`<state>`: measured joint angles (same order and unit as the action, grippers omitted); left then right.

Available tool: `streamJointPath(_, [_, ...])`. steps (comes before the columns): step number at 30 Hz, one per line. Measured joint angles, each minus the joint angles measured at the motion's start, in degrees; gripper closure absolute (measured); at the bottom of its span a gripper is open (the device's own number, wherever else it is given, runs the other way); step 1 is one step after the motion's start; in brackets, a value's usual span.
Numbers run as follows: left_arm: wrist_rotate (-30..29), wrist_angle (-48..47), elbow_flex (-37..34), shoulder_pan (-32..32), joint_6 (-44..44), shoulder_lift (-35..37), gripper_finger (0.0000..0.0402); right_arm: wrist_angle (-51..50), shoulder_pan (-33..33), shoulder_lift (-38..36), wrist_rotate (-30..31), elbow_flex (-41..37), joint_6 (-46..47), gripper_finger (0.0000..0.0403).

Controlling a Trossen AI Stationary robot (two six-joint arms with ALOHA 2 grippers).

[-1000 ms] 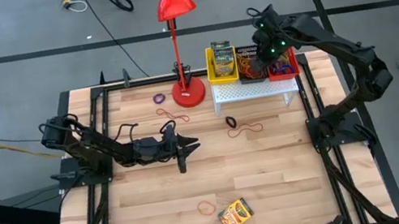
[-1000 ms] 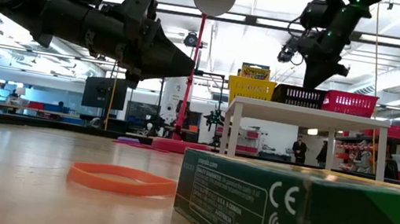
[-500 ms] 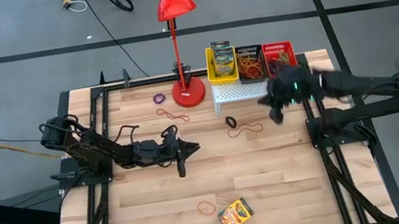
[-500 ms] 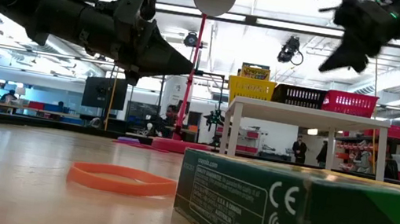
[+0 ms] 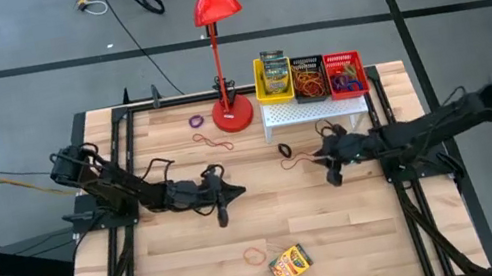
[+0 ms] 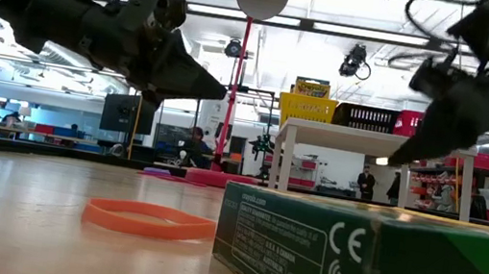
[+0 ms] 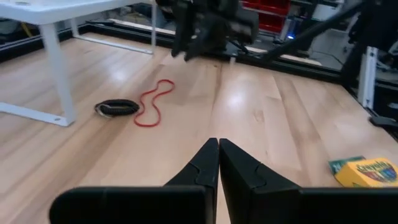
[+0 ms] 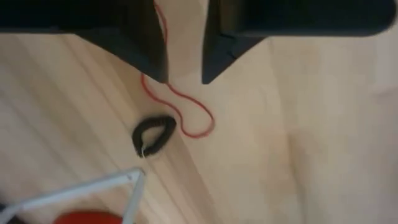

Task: Pick & Place Office Desk Supplies
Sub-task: Put the red rubber band into the black bin on the shelf

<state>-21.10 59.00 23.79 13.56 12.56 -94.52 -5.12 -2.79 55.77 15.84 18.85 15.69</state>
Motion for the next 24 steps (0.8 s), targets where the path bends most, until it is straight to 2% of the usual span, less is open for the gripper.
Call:
streamJointPath(6, [-3.58, -0.34, 0.00, -0.08, 0.29, 0.00, 0.0385, 7.92, 1.26, 11.33, 1.83, -0.79, 0.36, 0.0201])
streamJointPath(11, [-3.79, -0.56, -0.02, -0.06, 0.06, 0.00, 0.0385, 10.58, 5.47, 18.39, 2.09, -0.83, 0.24, 0.0179])
streamJointPath(18, [-3.76, -0.94, -0.02, -0.06, 0.06, 0.00, 0.0385, 13.88, 8.68, 23.64, -1.97, -0.71, -0.47, 0.0219])
streamJointPath(21, [-3.78, -0.94, -0.02, -0.06, 0.06, 0.00, 0.0385, 13.78, 8.72, 24.02, -2.46, -0.70, -1.17, 0.0254])
streamJointPath(24, [-3.76, -0.94, -0.02, -0.06, 0.06, 0.00, 0.0385, 13.67, 8.62, 23.45, -2.96, -0.70, -1.46, 0.0305])
